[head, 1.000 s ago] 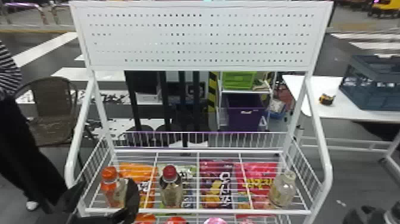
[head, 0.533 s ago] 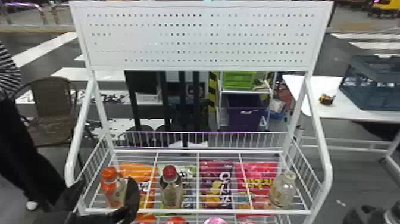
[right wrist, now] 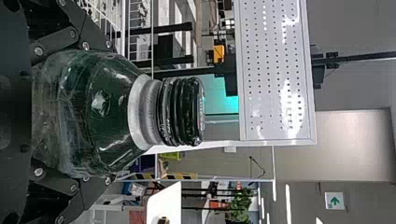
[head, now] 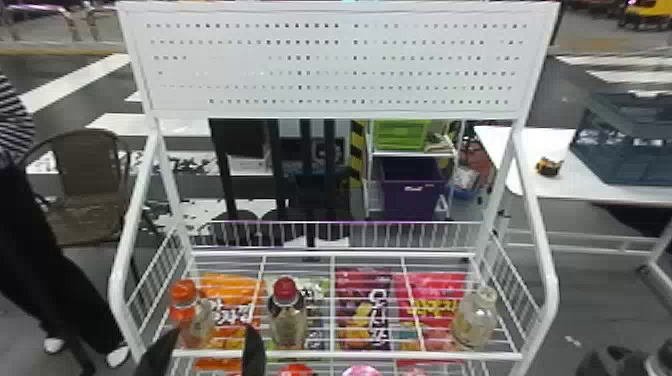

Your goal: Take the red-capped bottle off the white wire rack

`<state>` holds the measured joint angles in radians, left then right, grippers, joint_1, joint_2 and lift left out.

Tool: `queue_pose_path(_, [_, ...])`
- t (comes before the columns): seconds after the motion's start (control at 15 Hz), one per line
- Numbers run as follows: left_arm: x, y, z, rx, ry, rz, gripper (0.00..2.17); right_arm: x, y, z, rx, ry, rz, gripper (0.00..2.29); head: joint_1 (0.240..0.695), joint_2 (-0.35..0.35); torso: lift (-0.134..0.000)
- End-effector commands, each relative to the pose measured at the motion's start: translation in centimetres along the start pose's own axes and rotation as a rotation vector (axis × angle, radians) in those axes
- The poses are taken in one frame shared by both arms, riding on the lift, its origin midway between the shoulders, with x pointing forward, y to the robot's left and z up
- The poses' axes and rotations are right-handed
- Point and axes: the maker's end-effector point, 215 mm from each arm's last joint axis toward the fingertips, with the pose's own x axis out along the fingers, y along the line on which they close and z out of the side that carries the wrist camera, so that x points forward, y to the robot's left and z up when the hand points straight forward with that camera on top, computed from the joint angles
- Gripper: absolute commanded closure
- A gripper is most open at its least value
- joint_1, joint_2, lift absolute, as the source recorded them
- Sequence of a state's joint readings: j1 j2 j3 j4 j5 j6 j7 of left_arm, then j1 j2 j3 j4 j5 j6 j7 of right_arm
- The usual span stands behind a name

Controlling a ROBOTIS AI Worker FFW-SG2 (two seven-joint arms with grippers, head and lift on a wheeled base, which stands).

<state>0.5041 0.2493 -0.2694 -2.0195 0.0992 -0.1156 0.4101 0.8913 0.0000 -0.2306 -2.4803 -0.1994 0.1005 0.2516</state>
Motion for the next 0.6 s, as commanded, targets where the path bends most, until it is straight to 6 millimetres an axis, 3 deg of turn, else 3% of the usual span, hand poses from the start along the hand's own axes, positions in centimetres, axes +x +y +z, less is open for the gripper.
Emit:
queue_pose_path(0.0, [-0.1, -2.6, -2.8, -0.031, -0.007, -0.03, 0.04, 0.0, 0.1, 0.2, -0.003, -0.002, 0.0, 0.58, 0.499, 0.0, 0.0])
queue_pose_path(0.2, [0.6, -6.0, -6.2, -0.032, 0.029, -0.067, 0.12, -0.1, 0.1, 0.0, -0.004, 0.003, 0.0, 0.58, 0.499, 0.0, 0.0])
queue_pose_path(0.4, [1.8, -8.7, -7.5, -0.043, 0.024, -0.104, 0.12, -0.3, 0.0, -0.1, -0.004, 0.004, -0.001, 0.58, 0.499, 0.0, 0.0])
queue_pose_path(0.53, [2.9, -9.3, -8.2, -0.034, 0.026, -0.106, 0.12, -0.4, 0.0, -0.1, -0.003, 0.002, -0.002, 0.58, 0.499, 0.0, 0.0])
